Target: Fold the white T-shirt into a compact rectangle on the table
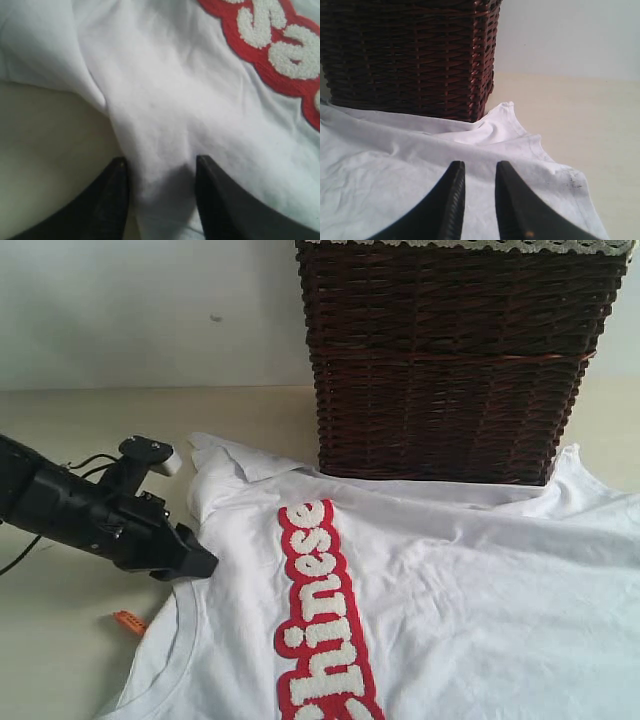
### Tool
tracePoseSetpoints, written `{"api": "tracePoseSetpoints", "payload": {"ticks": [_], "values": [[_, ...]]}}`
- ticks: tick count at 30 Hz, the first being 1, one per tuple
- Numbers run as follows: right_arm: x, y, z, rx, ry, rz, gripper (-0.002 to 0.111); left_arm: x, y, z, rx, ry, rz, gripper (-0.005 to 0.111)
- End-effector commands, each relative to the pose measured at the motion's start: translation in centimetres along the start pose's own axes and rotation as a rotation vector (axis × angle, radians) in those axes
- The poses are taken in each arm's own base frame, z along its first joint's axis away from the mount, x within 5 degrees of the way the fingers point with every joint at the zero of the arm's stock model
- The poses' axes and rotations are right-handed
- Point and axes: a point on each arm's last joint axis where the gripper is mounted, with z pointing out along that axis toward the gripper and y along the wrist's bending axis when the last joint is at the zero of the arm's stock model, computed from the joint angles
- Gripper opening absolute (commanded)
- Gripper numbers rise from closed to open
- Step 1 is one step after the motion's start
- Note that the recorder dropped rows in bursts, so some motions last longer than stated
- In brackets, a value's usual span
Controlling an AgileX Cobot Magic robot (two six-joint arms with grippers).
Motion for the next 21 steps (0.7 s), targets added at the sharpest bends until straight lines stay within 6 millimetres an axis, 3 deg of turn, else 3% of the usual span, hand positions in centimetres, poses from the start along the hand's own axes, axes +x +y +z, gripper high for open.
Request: {"api": "tracePoseSetpoints", "payload": {"ticks": [1, 4, 7, 10, 15, 21], "values": [[0.1, 0.0, 0.0, -0.001, -0.008, 0.002, 0.023, 0.0, -0.4, 0.1, 0.002, 0.002, -0.001, 0.022], [0.1, 0.0, 0.0, -0.001, -0.008, 0.002, 0.023, 0.0, -0.4, 0.1, 0.002, 0.003, 0.009, 0.0], [0.1, 0.0, 0.0, -0.001, -0.008, 0.002, 0.023, -0.1, -0.5, -0.1, 0.003, -0.003, 0.024, 0.0], [0.1, 0.0, 0.0, -0.001, -0.008, 0.002, 0.023, -0.4, -0.9, -0.5, 0.032, -0.02, 0.144, 0.0], [0.1, 0.0, 0.0, -0.001, -0.008, 0.002, 0.023, -1.0, -3.8, -0.4, 0.182, -0.083, 0.537, 0.0], [0.1, 0.0, 0.0, -0.001, -0.008, 0.002, 0.023, -0.1, -6.8, 1.8, 0.142, 0.072, 0.77, 0.0]]}}
